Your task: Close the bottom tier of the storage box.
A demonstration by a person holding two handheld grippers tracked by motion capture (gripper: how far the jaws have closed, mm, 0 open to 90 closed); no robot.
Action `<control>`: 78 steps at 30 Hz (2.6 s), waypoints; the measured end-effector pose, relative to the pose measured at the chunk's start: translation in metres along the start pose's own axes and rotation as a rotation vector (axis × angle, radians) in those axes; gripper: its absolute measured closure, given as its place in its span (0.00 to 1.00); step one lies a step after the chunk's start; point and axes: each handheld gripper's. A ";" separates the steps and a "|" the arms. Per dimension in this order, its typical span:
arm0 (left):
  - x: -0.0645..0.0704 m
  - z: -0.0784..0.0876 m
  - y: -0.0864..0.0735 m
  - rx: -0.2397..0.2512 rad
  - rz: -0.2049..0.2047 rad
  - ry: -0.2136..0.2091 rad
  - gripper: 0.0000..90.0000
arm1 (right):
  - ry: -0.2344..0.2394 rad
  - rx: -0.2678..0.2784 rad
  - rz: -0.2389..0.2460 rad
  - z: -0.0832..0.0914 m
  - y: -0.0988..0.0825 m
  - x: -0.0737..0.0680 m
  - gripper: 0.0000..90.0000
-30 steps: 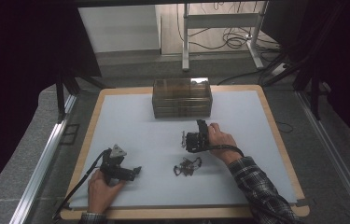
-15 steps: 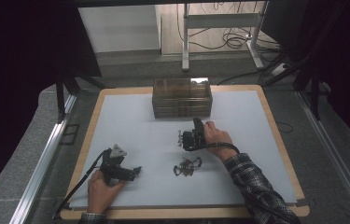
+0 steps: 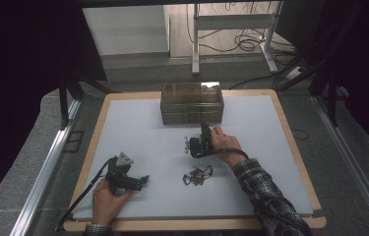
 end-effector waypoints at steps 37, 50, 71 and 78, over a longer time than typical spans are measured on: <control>0.000 0.000 0.000 0.000 0.000 0.000 0.00 | -0.038 -0.006 0.040 -0.033 0.019 -0.003 0.65; 0.000 0.000 0.000 0.000 0.000 0.000 0.00 | -0.066 -0.005 0.046 -0.041 0.023 -0.004 0.77; 0.000 0.000 0.000 0.000 0.000 0.000 0.00 | -0.078 -0.012 0.033 -0.045 0.028 -0.005 0.88; 0.000 0.000 0.000 0.000 0.000 0.000 0.00 | -0.078 -0.016 0.039 -0.043 0.027 -0.006 0.88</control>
Point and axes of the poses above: each handheld gripper's, and its own axes: z roughly backward along the jaws, y roughly out of its top, x roughly to its right, and after that the axes turned 13 degrees about -z, right-handed
